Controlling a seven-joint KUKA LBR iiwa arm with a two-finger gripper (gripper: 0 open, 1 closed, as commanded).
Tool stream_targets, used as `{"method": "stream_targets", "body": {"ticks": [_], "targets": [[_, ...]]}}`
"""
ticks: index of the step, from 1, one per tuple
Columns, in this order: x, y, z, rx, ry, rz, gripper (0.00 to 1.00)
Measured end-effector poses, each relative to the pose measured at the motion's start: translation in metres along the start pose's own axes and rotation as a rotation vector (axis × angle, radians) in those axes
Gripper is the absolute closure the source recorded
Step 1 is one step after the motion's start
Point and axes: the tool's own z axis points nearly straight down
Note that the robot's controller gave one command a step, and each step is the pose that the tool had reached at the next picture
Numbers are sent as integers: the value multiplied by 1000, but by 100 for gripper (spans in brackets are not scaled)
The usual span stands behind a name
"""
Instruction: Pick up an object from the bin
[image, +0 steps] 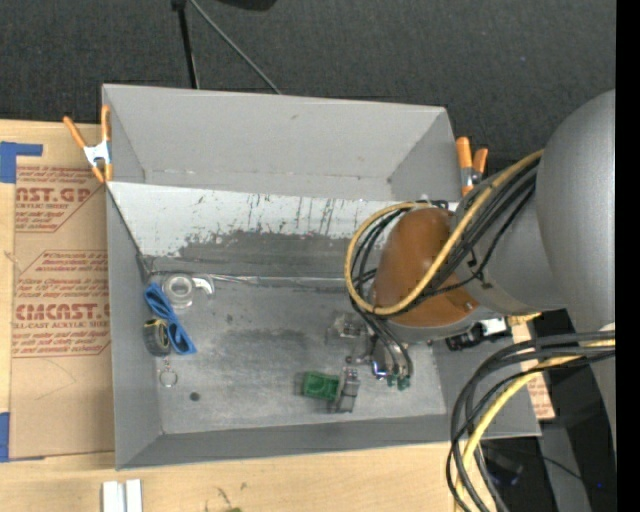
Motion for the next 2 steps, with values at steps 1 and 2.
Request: {"method": "stream_targets", "body": {"ticks": [1, 2], "targets": [[-19, -18, -1, 2, -6, -193, 0], [-19, -18, -1, 2, -6, -193, 100]]}}
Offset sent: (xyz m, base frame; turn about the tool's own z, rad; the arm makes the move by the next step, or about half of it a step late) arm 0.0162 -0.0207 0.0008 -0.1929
